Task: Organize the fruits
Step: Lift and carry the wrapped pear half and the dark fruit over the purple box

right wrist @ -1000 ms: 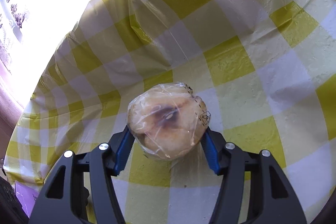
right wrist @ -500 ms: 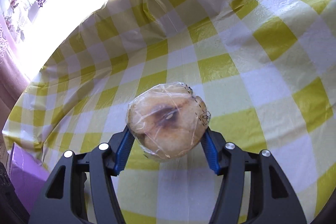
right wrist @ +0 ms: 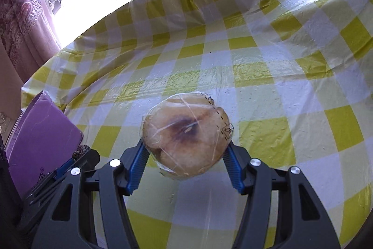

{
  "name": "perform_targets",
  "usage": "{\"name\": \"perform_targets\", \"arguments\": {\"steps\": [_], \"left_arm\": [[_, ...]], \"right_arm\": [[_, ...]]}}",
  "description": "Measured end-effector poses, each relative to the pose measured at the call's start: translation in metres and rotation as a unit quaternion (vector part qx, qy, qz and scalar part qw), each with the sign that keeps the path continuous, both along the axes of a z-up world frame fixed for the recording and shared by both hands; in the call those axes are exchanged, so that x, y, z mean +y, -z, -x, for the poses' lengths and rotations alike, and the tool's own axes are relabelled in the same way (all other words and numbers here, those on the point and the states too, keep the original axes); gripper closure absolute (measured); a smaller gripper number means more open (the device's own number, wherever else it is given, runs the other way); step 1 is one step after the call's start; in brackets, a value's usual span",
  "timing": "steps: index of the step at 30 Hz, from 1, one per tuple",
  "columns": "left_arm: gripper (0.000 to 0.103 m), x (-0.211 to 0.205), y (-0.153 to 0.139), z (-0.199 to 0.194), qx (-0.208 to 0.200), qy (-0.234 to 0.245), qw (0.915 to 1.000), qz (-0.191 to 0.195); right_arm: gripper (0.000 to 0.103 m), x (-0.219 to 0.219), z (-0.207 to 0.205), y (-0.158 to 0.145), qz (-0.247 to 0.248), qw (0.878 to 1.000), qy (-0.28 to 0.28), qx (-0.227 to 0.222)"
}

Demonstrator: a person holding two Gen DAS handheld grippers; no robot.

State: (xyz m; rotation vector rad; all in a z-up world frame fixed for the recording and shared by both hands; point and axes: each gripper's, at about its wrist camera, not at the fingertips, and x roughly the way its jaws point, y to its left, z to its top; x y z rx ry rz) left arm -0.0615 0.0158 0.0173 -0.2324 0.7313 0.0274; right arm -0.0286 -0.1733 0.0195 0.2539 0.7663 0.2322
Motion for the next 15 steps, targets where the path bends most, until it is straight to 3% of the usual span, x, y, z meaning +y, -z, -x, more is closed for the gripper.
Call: {"name": "perform_targets", "arguments": {"steps": [9, 15], "left_arm": [[0.066, 0.000, -0.004, 0.025, -0.025, 0.004, 0.9996, -0.009], [0.066, -0.002, -0.016, 0.056, -0.075, -0.021, 0.9964, -0.034]], "right_arm": [[0.043, 0.009, 0.027, 0.001, 0.009, 1.000, -0.024, -0.002], [0.043, 0.021, 0.047, -0.009, 0.030, 0.998, -0.034, -0.045]]}}
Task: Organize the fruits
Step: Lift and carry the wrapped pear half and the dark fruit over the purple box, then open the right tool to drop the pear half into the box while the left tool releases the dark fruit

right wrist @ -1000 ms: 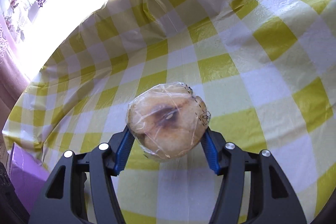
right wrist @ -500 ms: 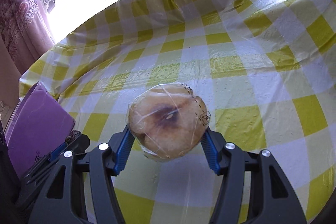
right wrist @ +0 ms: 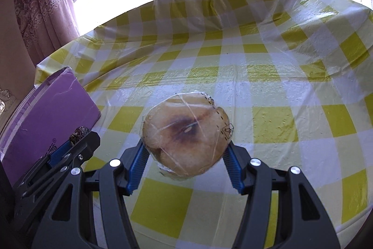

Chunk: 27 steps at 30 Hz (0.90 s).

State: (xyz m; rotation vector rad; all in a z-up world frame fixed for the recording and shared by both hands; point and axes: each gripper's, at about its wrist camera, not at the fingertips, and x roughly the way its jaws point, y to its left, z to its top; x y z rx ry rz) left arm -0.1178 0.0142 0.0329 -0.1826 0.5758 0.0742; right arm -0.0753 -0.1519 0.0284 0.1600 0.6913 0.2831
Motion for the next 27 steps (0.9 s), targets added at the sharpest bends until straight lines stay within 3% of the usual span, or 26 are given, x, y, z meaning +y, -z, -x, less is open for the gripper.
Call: {"name": "perform_targets", "arguments": {"steps": [3, 8, 15, 21, 27], "left_arm": [[0.066, 0.002, -0.011, 0.025, -0.040, -0.025, 0.9985, -0.028], [0.066, 0.009, -0.042, 0.067, -0.121, -0.067, 0.9884, -0.063], [0.066, 0.040, -0.083, 0.116, -0.202, -0.163, 0.9617, -0.089], [0.066, 0.078, -0.104, 0.150, -0.235, -0.231, 0.9400, -0.089], [0.066, 0.117, -0.104, 0.172, -0.236, -0.293, 0.9212, -0.097]], "right_arm": [[0.043, 0.009, 0.019, -0.010, 0.008, 0.999, -0.003, -0.050], [0.043, 0.028, 0.055, -0.034, 0.020, 0.988, -0.012, -0.153], [0.043, 0.066, 0.088, -0.076, 0.014, 0.968, -0.049, -0.245], [0.042, 0.111, 0.111, -0.102, 0.009, 0.952, -0.099, -0.290], [0.042, 0.161, 0.129, -0.115, 0.020, 0.938, -0.160, -0.306]]}}
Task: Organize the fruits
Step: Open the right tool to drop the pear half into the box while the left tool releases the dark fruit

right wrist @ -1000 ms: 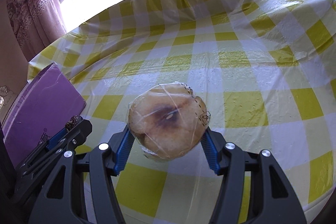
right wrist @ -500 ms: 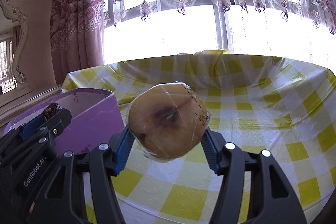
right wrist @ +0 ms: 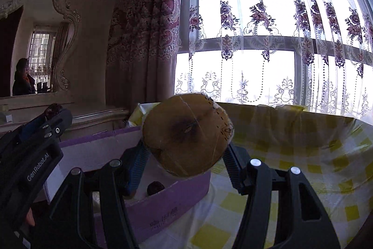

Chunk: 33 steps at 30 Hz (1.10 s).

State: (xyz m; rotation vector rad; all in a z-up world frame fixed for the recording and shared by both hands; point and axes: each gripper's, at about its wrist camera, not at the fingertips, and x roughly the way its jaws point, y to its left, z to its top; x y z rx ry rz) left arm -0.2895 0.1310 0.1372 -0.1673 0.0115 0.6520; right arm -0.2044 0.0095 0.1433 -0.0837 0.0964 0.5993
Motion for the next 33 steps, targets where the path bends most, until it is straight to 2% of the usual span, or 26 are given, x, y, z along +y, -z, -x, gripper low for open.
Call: {"name": "perform_targets", "arguments": {"steps": [5, 7, 10, 13, 15, 18, 20, 21, 24, 27, 28, 31, 33], "left_arm": [[0.066, 0.040, 0.005, 0.009, 0.017, -0.037, 0.9988, 0.028], [0.066, 0.052, 0.006, 0.005, 0.042, -0.035, 0.9980, 0.032], [0.066, 0.068, 0.008, -0.009, 0.093, -0.010, 0.9947, 0.042], [0.065, 0.082, 0.011, -0.031, 0.162, 0.039, 0.9835, 0.071], [0.065, 0.090, 0.015, -0.046, 0.208, 0.085, 0.9695, 0.098], [0.059, 0.101, 0.019, -0.057, 0.237, 0.134, 0.9515, 0.143], [0.029, 0.104, 0.019, -0.058, 0.247, 0.137, 0.9470, 0.153], [0.024, 0.103, 0.018, -0.058, 0.250, 0.140, 0.9460, 0.151], [0.023, 0.100, 0.014, -0.056, 0.258, 0.137, 0.9458, 0.141], [0.015, 0.100, 0.011, -0.053, 0.255, 0.150, 0.9424, 0.156], [0.015, 0.100, 0.008, -0.052, 0.252, 0.150, 0.9427, 0.159], [0.015, 0.101, 0.001, -0.049, 0.246, 0.146, 0.9447, 0.161], [0.014, 0.101, -0.006, -0.046, 0.240, 0.142, 0.9473, 0.157]], "right_arm": [[0.042, 0.041, 0.007, -0.008, 0.030, 0.999, -0.040, -0.007], [0.042, 0.060, 0.008, -0.007, 0.054, 0.997, -0.046, -0.007], [0.042, 0.088, -0.005, -0.001, 0.102, 0.992, -0.067, 0.042], [0.042, 0.115, -0.030, 0.013, 0.162, 0.977, -0.074, 0.119], [0.042, 0.125, -0.046, 0.022, 0.193, 0.963, -0.080, 0.172], [0.042, 0.135, -0.060, 0.030, 0.221, 0.943, -0.090, 0.230], [0.042, 0.141, -0.063, 0.030, 0.242, 0.934, -0.094, 0.245], [0.043, 0.143, -0.064, 0.030, 0.250, 0.930, -0.096, 0.251], [0.042, 0.149, -0.070, 0.028, 0.267, 0.916, -0.103, 0.280], [0.042, 0.152, -0.073, 0.030, 0.276, 0.904, -0.108, 0.308], [0.040, 0.151, -0.073, 0.030, 0.277, 0.902, -0.109, 0.312], [0.025, 0.149, -0.069, 0.023, 0.276, 0.905, -0.112, 0.304], [0.021, 0.147, -0.068, 0.015, 0.271, 0.905, -0.119, 0.307]]}}
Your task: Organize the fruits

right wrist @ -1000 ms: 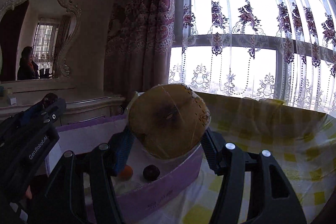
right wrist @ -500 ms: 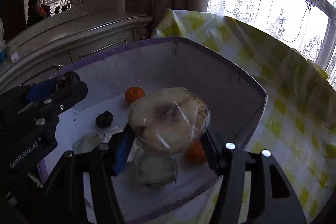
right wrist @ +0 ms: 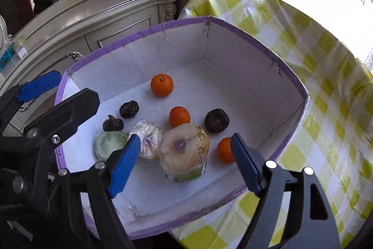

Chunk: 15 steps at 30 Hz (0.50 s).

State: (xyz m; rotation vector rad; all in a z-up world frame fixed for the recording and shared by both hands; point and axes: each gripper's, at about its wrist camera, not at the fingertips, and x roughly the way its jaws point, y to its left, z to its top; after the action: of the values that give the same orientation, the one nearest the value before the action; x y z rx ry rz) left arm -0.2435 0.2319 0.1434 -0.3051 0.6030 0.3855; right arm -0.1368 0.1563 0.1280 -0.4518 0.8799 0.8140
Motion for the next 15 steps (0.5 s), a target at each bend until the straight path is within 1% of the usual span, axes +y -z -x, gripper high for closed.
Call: {"name": "perform_targets", "arguments": {"steps": [2, 3, 5, 6, 8, 11, 15], "left_arm": [[0.011, 0.000, -0.006, 0.002, 0.009, -0.012, 0.9999, -0.007], [0.011, -0.001, -0.008, 0.002, 0.024, -0.026, 0.9992, -0.018], [0.011, -0.001, -0.009, -0.001, 0.059, -0.049, 0.9963, -0.038], [0.011, 0.000, -0.008, -0.003, 0.072, -0.051, 0.9953, -0.039], [0.011, 0.005, -0.005, -0.005, 0.086, -0.045, 0.9948, -0.029], [0.011, 0.010, 0.000, -0.005, 0.093, -0.046, 0.9944, -0.017], [0.011, 0.014, 0.008, -0.009, 0.115, -0.029, 0.9929, 0.001]], "right_arm": [[0.008, -0.002, -0.002, -0.006, 0.002, 1.000, 0.005, 0.008], [0.007, -0.002, -0.004, -0.009, 0.006, 1.000, 0.009, 0.013], [0.006, -0.005, -0.005, -0.011, 0.012, 1.000, 0.014, 0.023], [0.005, -0.005, -0.005, -0.010, 0.019, 0.999, 0.019, 0.026], [0.004, -0.006, -0.005, -0.008, 0.035, 0.998, 0.031, 0.038], [0.004, -0.006, -0.002, -0.006, 0.033, 0.997, 0.030, 0.057], [0.004, -0.002, 0.002, -0.002, 0.052, 0.997, 0.034, 0.056]]}}
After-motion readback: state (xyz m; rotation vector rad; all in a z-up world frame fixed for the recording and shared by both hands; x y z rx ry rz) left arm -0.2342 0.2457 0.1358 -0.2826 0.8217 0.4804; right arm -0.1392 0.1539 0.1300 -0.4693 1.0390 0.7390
